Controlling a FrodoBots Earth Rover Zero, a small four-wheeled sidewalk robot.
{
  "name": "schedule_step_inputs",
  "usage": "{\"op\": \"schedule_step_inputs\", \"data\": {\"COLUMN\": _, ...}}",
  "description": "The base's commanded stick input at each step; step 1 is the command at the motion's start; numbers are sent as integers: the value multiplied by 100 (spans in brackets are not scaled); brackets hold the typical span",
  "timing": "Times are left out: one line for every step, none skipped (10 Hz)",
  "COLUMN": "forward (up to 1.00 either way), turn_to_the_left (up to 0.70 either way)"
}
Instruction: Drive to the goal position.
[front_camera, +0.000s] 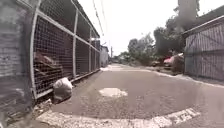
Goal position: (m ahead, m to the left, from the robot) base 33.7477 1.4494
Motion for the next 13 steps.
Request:
{"op": "schedule_step_inputs", "data": {"forward": 100, "turn_to_the_left": 0}}
{"op": "schedule_step_inputs", "data": {"forward": 100, "turn_to_the_left": 0}}
{"op": "schedule_step_inputs", "data": {"forward": 100, "turn_to_the_left": 0}}
{"op": "schedule_step_inputs", "data": {"forward": 100, "turn_to_the_left": 0}}
{"op": "schedule_step_inputs", "data": {"forward": 100, "turn_to_the_left": 0}}
{"op": "schedule_step_inputs", "data": {"forward": 100, "turn_to_the_left": 0}}
{"op": "schedule_step_inputs", "data": {"forward": 100, "turn_to_the_left": 0}}
{"op": "schedule_step_inputs", "data": {"forward": 100, "turn_to_the_left": 0}}
{"op": "schedule_step_inputs", "data": {"forward": 100, "turn_to_the_left": 0}}
{"op": "schedule_step_inputs", "data": {"forward": 100, "turn_to_the_left": 0}}
{"op": "schedule_step_inputs", "data": {"forward": 100, "turn_to_the_left": 0}}
{"op": "schedule_step_inputs", "data": {"forward": 100, "turn_to_the_left": 0}}
{"op": "schedule_step_inputs", "data": {"forward": 100, "turn_to_the_left": 0}}
